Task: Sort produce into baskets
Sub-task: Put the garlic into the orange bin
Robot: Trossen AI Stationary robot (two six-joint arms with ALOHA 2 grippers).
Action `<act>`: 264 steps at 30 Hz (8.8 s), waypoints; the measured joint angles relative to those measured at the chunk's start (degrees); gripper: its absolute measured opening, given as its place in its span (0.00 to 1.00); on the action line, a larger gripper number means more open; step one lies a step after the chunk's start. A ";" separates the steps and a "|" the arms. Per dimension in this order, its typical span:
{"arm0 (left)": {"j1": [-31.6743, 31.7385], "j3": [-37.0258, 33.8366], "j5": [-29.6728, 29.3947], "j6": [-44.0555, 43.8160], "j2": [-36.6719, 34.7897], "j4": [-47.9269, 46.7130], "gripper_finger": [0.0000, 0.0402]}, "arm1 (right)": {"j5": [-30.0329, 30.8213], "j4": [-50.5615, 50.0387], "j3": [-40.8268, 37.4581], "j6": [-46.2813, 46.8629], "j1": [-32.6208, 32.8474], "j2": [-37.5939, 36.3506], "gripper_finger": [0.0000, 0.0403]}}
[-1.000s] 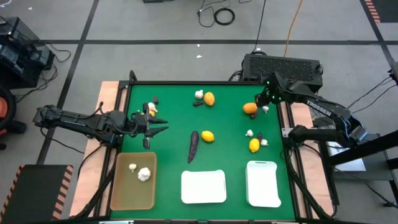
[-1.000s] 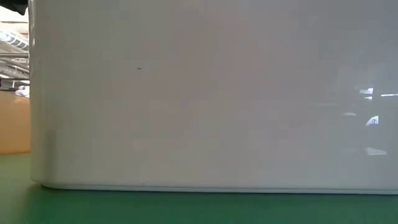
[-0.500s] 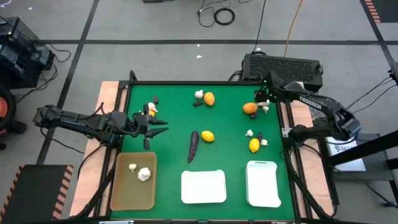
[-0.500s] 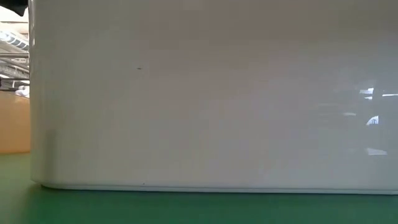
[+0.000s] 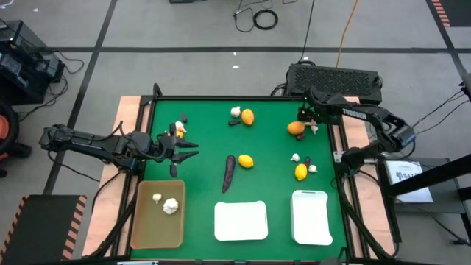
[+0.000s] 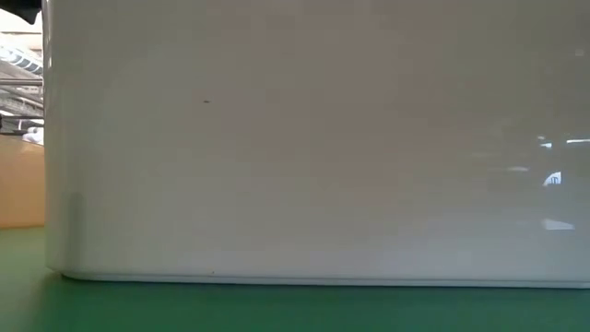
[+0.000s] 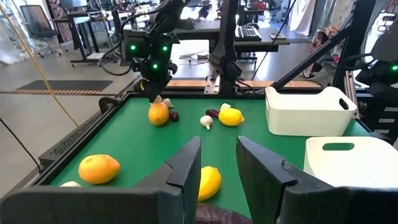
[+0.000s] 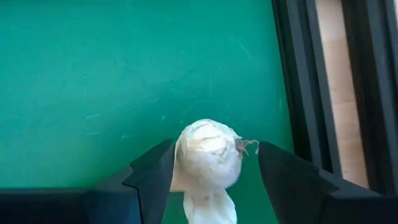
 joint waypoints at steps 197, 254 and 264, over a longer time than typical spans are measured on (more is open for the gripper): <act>0.00 3.02 -19.19 -3.07 -2.47 -20.33 0.27 | -10.74 -14.86 5.60 8.96 44.15 -2.12 0.53; 0.00 3.06 -19.19 -2.93 -2.47 -20.87 0.27 | -12.39 36.46 16.74 -9.10 53.32 8.99 0.19; 0.00 3.06 -19.23 -2.91 -2.49 -21.66 0.27 | -12.53 73.29 21.12 -22.92 61.21 27.89 0.19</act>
